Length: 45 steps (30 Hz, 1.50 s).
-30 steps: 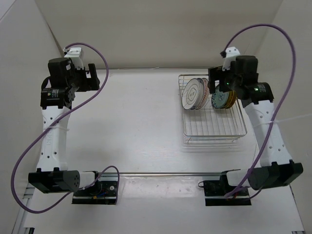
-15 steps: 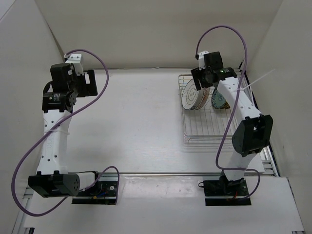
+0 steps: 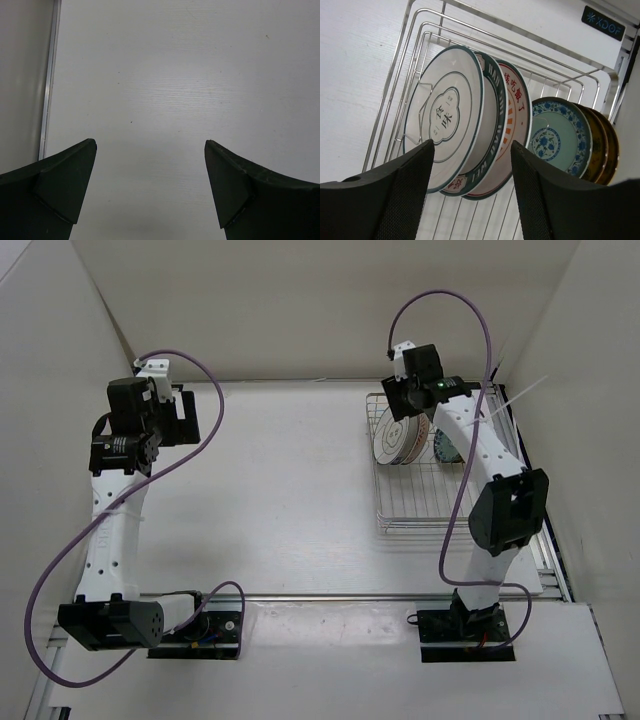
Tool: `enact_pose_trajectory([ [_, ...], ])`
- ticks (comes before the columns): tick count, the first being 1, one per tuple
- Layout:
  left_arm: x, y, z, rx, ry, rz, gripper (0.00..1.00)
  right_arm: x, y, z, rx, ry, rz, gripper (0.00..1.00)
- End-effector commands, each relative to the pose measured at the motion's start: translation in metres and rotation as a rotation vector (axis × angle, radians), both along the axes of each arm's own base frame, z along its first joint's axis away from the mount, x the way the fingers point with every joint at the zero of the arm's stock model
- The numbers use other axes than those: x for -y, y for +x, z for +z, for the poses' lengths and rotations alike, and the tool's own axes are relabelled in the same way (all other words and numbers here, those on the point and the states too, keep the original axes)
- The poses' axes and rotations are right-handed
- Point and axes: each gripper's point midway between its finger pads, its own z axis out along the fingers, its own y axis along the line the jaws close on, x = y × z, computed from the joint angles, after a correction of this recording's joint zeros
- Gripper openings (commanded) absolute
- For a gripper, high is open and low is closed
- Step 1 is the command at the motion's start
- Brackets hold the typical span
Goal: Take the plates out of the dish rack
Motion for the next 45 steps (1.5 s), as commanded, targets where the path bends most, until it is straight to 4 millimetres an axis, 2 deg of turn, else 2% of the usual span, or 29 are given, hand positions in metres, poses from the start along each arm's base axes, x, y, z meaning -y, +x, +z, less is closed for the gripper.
enact_pose_trajectory([
  [1, -0.001, -0.003, 0.008, 0.029, 0.003, 0.009, 1.0, -0.005, 0.013, 0.007, 0.042, 0.02, -0.024, 0.66],
  [5, -0.001, -0.003, 0.008, 0.029, 0.003, 0.009, 1.0, -0.005, 0.015, -0.001, 0.02, 0.012, -0.024, 0.65],
  [7, -0.001, -0.003, 0.008, 0.029, 0.003, 0.009, 1.0, -0.006, 0.016, -0.006, 0.012, 0.009, -0.024, 0.58],
  [11, -0.002, -0.003, 0.008, 0.029, 0.007, 0.017, 1.0, -0.006, 0.017, -0.01, 0.002, 0.013, -0.03, 0.58],
  [13, -0.002, -0.001, 0.01, 0.038, 0.007, 0.017, 1.0, -0.006, 0.015, -0.012, -0.006, 0.01, -0.03, 0.5],
  [17, -0.004, -0.002, 0.006, 0.029, 0.012, 0.025, 1.0, -0.01, 0.014, -0.024, -0.032, 0.0, -0.021, 0.5],
  [19, -0.004, -0.002, 0.006, 0.029, 0.012, 0.025, 1.0, -0.009, 0.015, -0.028, -0.038, -0.009, -0.028, 0.47],
  [24, -0.005, -0.002, 0.006, 0.029, 0.016, 0.033, 1.0, -0.011, 0.013, -0.034, -0.053, -0.023, -0.026, 0.47],
  [25, -0.005, -0.002, 0.002, 0.02, 0.016, 0.033, 1.0, -0.01, 0.013, -0.033, -0.051, -0.029, -0.033, 0.45],
  [26, -0.006, -0.002, 0.002, 0.019, 0.024, 0.028, 1.0, -0.01, 0.014, -0.038, -0.059, -0.033, -0.033, 0.39],
  [31, -0.006, -0.001, 0.0, 0.019, 0.024, 0.028, 1.0, -0.006, 0.016, -0.033, -0.043, -0.048, -0.054, 0.32],
  [36, -0.006, -0.002, -0.004, 0.01, 0.024, 0.028, 1.0, -0.003, 0.015, -0.028, -0.023, -0.086, -0.091, 0.17],
  [37, -0.006, -0.002, -0.004, 0.01, 0.024, 0.028, 1.0, 0.0, 0.016, -0.019, 0.0, -0.088, -0.115, 0.17],
  [40, -0.006, -0.002, -0.004, 0.01, 0.024, 0.028, 1.0, -0.003, 0.016, -0.013, 0.021, -0.111, -0.126, 0.12],
  [45, -0.006, -0.001, 0.0, 0.019, 0.024, 0.028, 1.0, 0.003, 0.018, -0.002, 0.057, -0.14, -0.175, 0.02],
])
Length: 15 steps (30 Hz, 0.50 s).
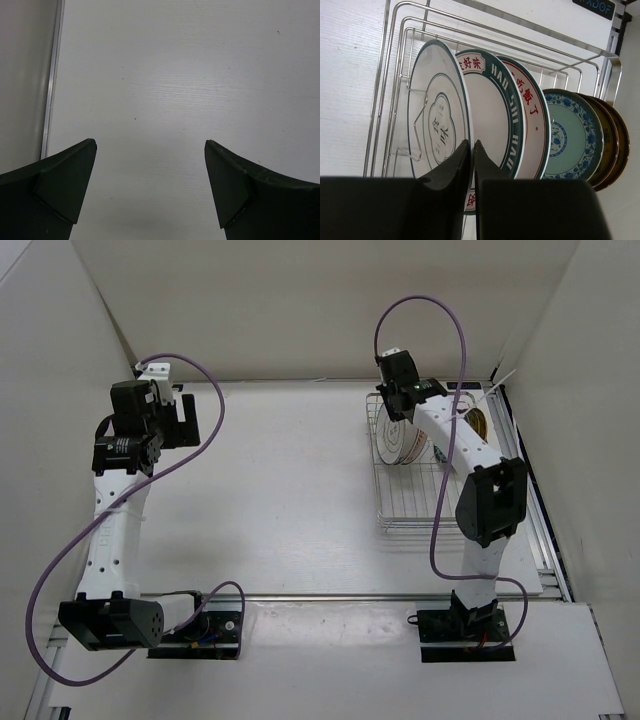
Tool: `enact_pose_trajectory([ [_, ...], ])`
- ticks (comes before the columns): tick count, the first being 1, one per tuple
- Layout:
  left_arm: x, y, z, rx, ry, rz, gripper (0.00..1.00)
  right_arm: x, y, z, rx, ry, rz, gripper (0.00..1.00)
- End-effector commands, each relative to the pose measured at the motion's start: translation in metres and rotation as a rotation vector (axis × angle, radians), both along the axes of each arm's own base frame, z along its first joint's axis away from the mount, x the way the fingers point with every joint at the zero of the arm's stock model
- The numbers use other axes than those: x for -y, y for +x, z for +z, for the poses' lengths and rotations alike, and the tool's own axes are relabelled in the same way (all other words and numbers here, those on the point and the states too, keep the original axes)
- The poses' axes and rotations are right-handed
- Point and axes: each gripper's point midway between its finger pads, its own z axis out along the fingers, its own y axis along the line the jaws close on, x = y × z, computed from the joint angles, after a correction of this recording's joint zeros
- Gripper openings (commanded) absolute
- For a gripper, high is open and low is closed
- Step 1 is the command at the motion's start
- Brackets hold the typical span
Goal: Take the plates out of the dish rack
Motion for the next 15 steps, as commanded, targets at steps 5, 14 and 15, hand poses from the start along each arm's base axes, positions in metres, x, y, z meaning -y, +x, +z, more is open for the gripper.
enact_pose_trajectory([
  [5, -0.001, -0.003, 0.01, 0.028, 0.018, -0.001, 1.0, 0.02, 0.004, 0.045, 0.087, -0.097, -0.091, 0.0],
  [14, -0.001, 0.008, 0.019, 0.044, 0.018, -0.001, 1.0, 0.037, -0.013, 0.119, 0.227, -0.107, -0.128, 0.0],
  [15, 0.0, 0.01, 0.021, 0.052, 0.021, -0.015, 1.0, 0.039, -0.017, 0.128, 0.243, -0.106, -0.124, 0.0],
])
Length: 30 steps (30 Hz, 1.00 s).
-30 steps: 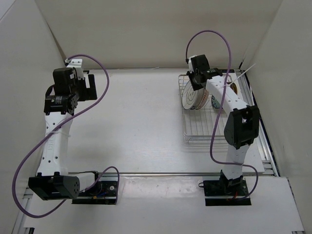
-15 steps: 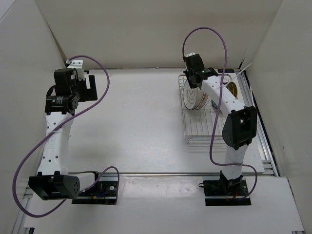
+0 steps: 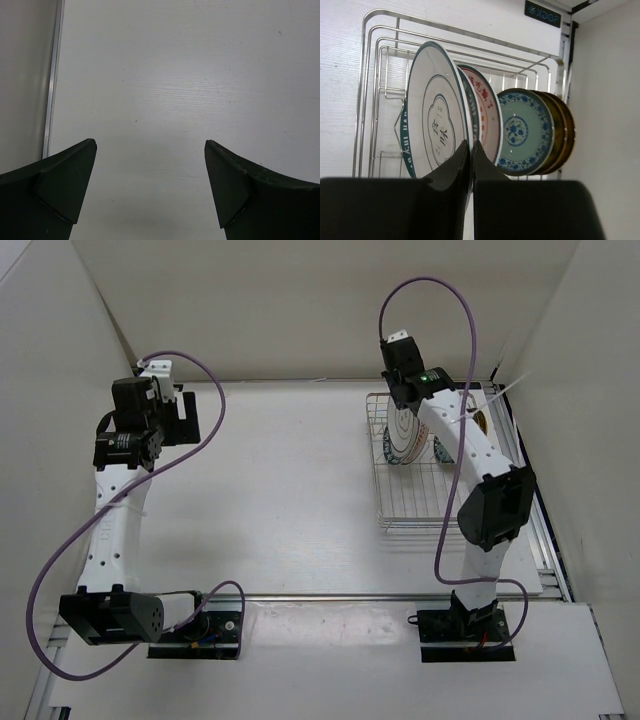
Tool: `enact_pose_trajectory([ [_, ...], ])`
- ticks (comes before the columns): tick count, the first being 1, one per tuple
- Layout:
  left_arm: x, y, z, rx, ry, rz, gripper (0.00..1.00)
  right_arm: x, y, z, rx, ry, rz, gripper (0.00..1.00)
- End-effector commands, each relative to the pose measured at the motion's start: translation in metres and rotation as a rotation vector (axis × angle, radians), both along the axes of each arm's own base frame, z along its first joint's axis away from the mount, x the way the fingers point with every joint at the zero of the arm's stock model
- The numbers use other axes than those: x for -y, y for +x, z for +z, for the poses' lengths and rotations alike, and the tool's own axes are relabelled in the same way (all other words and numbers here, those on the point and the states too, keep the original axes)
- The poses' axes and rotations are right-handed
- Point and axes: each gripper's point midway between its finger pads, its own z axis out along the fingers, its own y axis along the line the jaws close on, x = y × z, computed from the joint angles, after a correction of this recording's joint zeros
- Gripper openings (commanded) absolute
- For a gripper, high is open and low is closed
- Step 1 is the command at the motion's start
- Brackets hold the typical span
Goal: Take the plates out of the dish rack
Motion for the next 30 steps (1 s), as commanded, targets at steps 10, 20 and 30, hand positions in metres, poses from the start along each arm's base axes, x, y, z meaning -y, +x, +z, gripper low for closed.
enact_pose_trajectory([
  [10, 0.086, 0.048, 0.055, 0.13, -0.123, -0.387, 1.0, -0.008, -0.088, 0.15, 0.265, 0.156, 0.187, 0.0],
  [20, 0.264, 0.017, 0.067, 0.117, -0.364, -1.107, 1.0, -0.092, -0.153, 0.116, 0.015, 0.474, 0.808, 0.0],
  [30, 0.345, -0.01, 0.039, 0.032, -0.317, -1.282, 0.97, -0.093, -0.16, 0.134, 0.037, 0.539, 0.874, 0.0],
])
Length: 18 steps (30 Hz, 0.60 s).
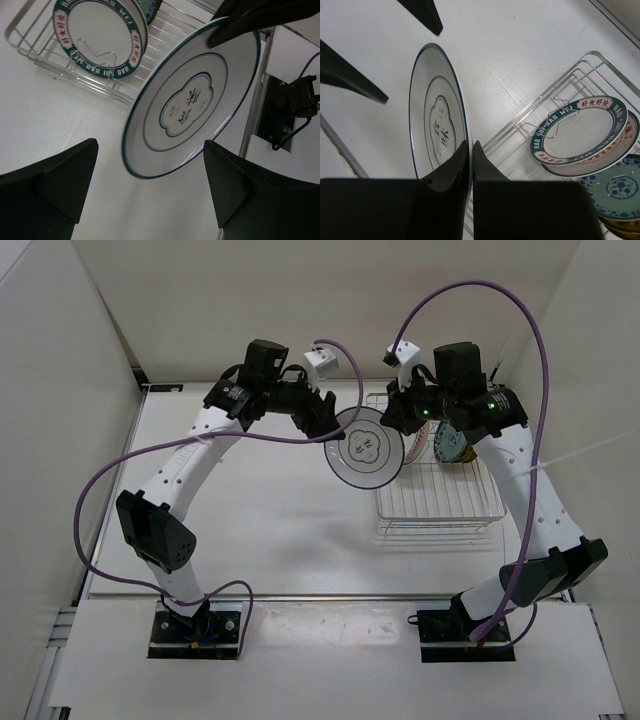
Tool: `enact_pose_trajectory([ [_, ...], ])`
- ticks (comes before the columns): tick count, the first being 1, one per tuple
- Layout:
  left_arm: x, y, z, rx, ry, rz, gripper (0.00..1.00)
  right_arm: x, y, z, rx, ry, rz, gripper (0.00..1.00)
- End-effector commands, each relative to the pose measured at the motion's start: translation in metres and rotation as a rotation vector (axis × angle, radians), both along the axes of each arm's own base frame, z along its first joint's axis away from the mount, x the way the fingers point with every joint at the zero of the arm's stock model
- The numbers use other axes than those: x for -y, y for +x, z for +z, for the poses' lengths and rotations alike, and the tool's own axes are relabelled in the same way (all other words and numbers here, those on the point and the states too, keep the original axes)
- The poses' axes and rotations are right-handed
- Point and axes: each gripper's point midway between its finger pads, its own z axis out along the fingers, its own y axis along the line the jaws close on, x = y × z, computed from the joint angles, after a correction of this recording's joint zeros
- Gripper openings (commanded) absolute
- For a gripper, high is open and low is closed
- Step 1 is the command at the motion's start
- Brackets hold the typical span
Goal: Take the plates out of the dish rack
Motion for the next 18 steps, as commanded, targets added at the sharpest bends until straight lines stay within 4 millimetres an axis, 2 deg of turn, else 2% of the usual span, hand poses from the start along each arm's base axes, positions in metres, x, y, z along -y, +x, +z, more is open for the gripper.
enact_pose_trajectory([
  [1, 0.014, -0.015, 0.02, 0.059, -0.019, -0.059, 0.94, -0.008, -0.008, 0.041, 0.099, 0.095, 0.069, 0.0],
  [3, 0.017, -0.012, 0.014, 0.066, 0.003, -0.046, 0.86, -0.008, -0.008, 0.041, 0.099, 0.095, 0.069, 0.0],
  [9, 0.019, -0.011, 0.012, 0.073, 0.014, -0.035, 0.63, -0.005, -0.006, 0.037, 0.082, 0.096, 0.054, 0.0],
  [10, 0.018, -0.01, 0.012, 0.075, 0.019, -0.025, 0.54, -0.005, -0.006, 0.037, 0.082, 0.096, 0.054, 0.0],
  [11, 0.018, -0.01, 0.012, 0.075, 0.019, -0.025, 0.49, -0.007, -0.008, 0.038, 0.08, 0.101, 0.063, 0.0],
  [13, 0.018, -0.01, 0.012, 0.075, 0.019, -0.025, 0.43, -0.006, -0.01, 0.041, 0.088, 0.104, 0.064, 0.0],
  [14, 0.018, -0.01, 0.012, 0.075, 0.019, -0.025, 0.43, -0.006, -0.01, 0.041, 0.088, 0.104, 0.064, 0.0],
  [18, 0.023, -0.006, 0.006, 0.045, 0.008, -0.025, 0.11, -0.007, -0.011, 0.041, 0.08, 0.114, 0.067, 0.0],
])
